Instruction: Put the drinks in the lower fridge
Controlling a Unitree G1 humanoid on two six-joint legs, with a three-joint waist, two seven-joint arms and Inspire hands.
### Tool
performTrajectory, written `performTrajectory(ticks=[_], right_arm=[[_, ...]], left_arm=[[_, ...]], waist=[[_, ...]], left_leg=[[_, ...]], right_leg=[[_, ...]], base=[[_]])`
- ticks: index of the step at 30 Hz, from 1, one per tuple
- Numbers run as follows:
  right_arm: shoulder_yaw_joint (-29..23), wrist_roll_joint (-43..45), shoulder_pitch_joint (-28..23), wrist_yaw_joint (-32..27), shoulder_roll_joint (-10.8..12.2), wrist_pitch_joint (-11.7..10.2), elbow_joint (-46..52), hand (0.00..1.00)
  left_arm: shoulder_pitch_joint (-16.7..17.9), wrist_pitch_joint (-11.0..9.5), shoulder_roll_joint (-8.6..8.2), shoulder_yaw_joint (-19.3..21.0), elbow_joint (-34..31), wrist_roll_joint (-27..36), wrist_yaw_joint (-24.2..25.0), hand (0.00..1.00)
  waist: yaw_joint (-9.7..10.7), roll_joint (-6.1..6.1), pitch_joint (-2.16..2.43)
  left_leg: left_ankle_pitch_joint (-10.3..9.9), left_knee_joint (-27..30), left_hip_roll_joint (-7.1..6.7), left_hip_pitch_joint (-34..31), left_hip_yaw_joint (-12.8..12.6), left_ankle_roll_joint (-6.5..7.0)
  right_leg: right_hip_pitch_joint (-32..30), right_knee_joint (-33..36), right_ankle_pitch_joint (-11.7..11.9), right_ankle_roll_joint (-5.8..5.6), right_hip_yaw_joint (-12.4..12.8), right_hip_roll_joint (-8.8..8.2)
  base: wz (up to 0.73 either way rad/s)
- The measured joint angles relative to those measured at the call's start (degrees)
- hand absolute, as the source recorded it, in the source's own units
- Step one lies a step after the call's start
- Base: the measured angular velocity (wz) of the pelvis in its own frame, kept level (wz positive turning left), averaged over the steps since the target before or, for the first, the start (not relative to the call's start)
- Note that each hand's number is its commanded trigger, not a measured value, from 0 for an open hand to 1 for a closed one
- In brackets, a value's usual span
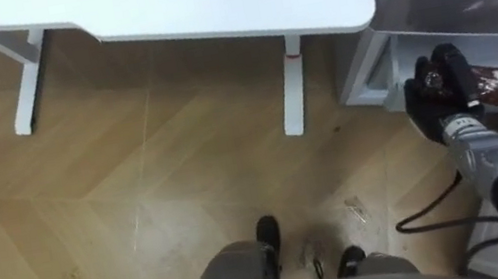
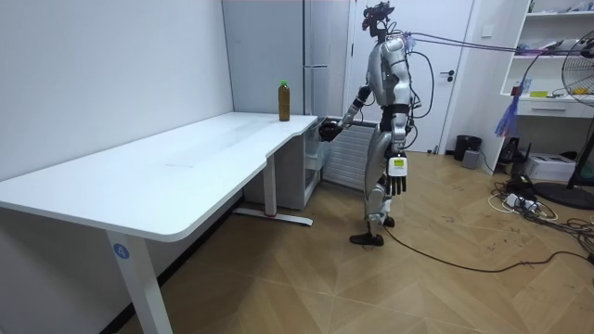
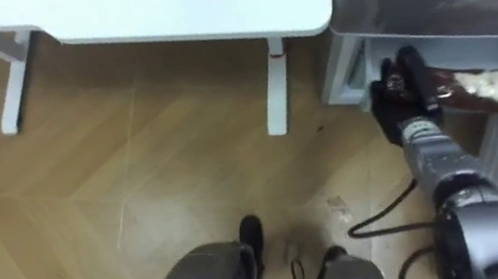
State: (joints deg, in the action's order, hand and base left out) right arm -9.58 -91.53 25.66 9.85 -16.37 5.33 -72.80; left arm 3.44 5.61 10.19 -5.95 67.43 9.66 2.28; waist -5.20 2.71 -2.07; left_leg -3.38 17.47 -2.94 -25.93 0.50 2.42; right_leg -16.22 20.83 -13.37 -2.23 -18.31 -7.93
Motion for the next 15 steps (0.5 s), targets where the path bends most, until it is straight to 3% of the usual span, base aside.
performTrajectory(ticks=[5, 9, 15], right_arm=[[0.1, 0.6, 3.1, -1.7, -3.8, 0.6, -1.2, 1.0], [-0.6, 0.6, 6.5, -3.8, -4.1, 1.0, -1.2, 1.0], [-0.8, 0.6, 9.1, -5.7, -5.7, 1.0, -1.3, 1.0]], left_arm=[[-2.3, -2.0, 0.54, -1.1, 0.2, 2.5, -0.6, 0.0], [-3.1, -3.1, 1.19, -1.0, 0.3, 5.7, -1.7, 0.0], [-3.0, -3.1, 2.3, -1.2, 0.3, 6.0, -1.9, 0.0]], waist=[[-1.4, -0.55, -0.45], [-1.0, -2.05, -1.37], [-0.1, -2.43, -1.51]], left_leg=[[1.1, 0.0, -0.57, -2.5, -0.5, 0.29], [2.3, -0.1, -0.95, -5.4, -1.1, 0.48], [3.6, 0.3, -1.68, -9.2, -0.4, 0.59]], right_leg=[[-4.3, 3.5, -0.8, 0.12, 1.1, -1.14], [-9.3, 7.5, -2.2, 0.19, 2.0, -2.55], [-13.4, 9.7, -2.4, 0.39, 1.4, -3.24]], base=[[-0.03], [0.02], [0.11]])
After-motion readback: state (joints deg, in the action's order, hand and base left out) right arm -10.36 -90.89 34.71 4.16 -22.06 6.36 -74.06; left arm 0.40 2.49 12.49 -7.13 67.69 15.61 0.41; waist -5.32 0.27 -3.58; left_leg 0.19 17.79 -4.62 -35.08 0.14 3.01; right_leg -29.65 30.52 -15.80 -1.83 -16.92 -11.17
